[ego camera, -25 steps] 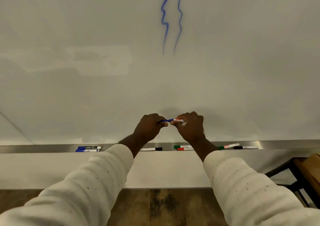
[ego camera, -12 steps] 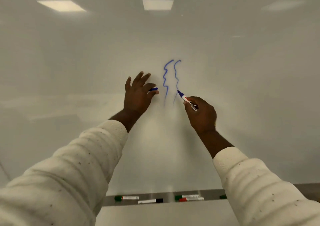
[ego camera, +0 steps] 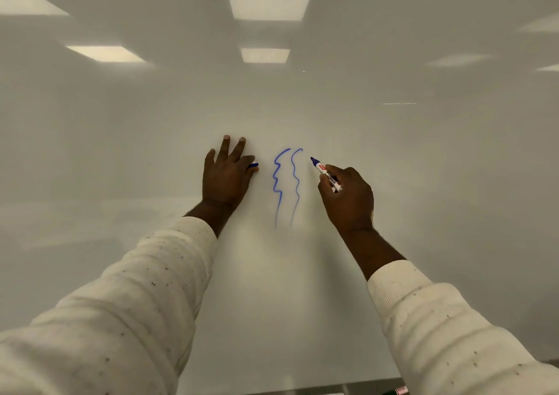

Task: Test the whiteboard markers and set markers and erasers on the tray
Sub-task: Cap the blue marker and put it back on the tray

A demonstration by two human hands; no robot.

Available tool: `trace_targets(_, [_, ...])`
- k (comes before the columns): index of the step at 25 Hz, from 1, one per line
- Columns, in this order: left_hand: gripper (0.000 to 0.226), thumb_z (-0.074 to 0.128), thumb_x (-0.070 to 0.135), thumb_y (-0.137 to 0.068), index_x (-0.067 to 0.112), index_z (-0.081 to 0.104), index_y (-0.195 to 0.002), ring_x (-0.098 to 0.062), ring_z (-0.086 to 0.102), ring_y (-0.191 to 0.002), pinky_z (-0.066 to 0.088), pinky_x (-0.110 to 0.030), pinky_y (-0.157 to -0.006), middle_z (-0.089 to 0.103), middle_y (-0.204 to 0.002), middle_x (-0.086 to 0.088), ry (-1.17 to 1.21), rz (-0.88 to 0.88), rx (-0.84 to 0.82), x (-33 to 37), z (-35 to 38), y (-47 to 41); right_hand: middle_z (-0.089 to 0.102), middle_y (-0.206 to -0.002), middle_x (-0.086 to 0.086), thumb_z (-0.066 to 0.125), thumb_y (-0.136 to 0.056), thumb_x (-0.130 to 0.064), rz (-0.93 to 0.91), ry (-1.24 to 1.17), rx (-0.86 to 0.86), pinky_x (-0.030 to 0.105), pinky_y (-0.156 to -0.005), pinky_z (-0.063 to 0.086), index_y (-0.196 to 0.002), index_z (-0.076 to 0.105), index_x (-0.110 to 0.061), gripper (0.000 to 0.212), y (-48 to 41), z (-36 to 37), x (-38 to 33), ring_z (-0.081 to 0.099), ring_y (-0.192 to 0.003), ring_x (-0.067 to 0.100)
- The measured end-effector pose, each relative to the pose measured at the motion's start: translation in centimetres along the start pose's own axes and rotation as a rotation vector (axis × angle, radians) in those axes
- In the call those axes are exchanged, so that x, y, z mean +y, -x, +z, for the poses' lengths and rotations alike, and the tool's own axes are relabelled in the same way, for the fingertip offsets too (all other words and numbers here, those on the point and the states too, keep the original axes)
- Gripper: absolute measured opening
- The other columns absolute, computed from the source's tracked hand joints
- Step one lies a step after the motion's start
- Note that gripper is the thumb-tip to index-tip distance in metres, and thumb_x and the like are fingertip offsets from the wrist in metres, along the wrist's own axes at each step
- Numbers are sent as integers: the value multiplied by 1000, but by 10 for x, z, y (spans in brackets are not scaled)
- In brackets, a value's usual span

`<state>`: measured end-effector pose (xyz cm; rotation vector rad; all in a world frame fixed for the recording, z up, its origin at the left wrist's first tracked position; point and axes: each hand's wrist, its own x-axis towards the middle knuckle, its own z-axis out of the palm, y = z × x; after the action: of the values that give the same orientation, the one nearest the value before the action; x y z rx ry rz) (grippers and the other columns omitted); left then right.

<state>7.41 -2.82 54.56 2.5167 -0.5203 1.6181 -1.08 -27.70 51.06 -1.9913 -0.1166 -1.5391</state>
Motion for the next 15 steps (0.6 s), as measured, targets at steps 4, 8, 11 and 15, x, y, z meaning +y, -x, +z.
trace_targets(4, [27,60,36,-93,20,70,-112,-35,31,-143,29,-55,-109,46,-148,-6,-6,21,16,-2,2,1,62,-92,1,63,-92,-29,20,14,-17,22,-65,38,-119,69,-22,28,-8,9,1,60,-76,18])
trace_targets(8, [29,58,37,-95,20,68,-116,-33,27,-144,26,-54,-111,43,-151,-5,1,-7,-5,0,4,1,62,-92,2,63,-92,-28,-32,58,-66,22,-64,40,-118,69,-21,28,-6,17,-1,60,-74,17])
trace_targets(11, [30,57,38,-95,19,69,-115,-32,26,-145,25,-54,-112,42,-151,-4,8,-15,-6,-1,4,1,63,-90,0,66,-88,-24,-6,36,-60,21,-64,42,-112,71,-21,25,9,17,4,61,-73,17])
trace_targets(15, [27,59,37,-94,19,70,-111,-32,25,-145,24,-55,-112,42,-151,-5,42,-30,-12,1,2,4,63,-89,-3,67,-83,-23,77,43,-84,21,-64,40,-105,73,-23,22,33,11,12,62,-74,18])
